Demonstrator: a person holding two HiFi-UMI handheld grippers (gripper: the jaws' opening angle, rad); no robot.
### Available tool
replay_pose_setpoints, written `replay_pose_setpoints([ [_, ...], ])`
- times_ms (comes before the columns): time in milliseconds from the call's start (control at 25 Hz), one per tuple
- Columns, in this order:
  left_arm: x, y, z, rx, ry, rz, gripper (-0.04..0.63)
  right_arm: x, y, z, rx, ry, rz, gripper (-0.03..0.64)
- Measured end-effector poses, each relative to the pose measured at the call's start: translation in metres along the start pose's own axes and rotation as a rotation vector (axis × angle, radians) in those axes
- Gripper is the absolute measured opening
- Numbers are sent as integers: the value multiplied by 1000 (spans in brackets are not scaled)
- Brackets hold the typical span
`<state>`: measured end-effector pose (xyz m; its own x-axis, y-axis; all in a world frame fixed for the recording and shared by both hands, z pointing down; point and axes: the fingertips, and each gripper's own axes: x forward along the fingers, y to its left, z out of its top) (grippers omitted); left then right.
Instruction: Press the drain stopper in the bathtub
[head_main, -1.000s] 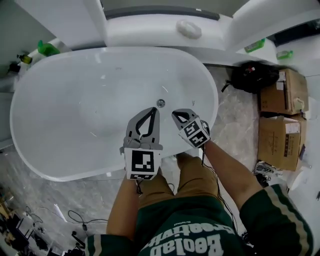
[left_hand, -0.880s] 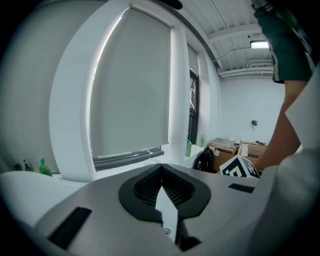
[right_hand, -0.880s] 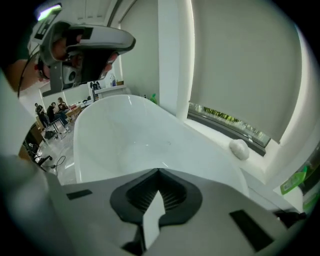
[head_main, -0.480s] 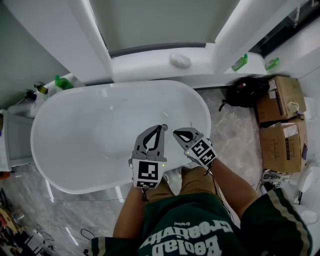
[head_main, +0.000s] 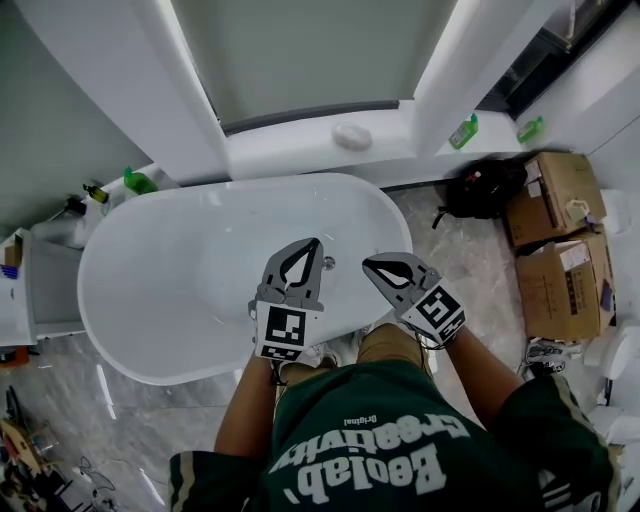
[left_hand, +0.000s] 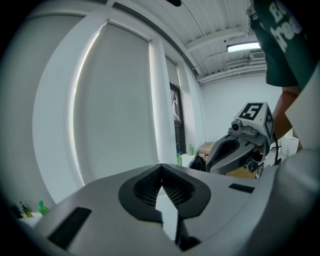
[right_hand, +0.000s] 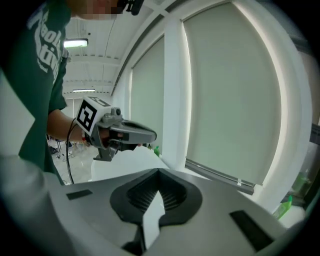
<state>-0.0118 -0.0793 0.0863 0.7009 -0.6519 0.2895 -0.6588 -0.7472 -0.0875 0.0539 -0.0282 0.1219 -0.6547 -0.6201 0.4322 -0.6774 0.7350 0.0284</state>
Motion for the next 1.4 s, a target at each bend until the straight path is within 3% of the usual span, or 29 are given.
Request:
replay_pose_setpoints([
  [120, -10, -3, 21, 25, -20, -22, 3, -17, -1, 39, 9, -95, -28, 15],
  [280, -27, -10, 49, 4, -70, -42, 3, -36, 3, 82, 12, -197, -40, 15],
  [680, -59, -17, 81, 56, -138, -62, 3, -58, 19, 128, -24, -322, -73, 15],
  [1400, -74, -25, 82, 68, -153, -36, 3, -55, 38, 124, -73, -307, -40, 15],
])
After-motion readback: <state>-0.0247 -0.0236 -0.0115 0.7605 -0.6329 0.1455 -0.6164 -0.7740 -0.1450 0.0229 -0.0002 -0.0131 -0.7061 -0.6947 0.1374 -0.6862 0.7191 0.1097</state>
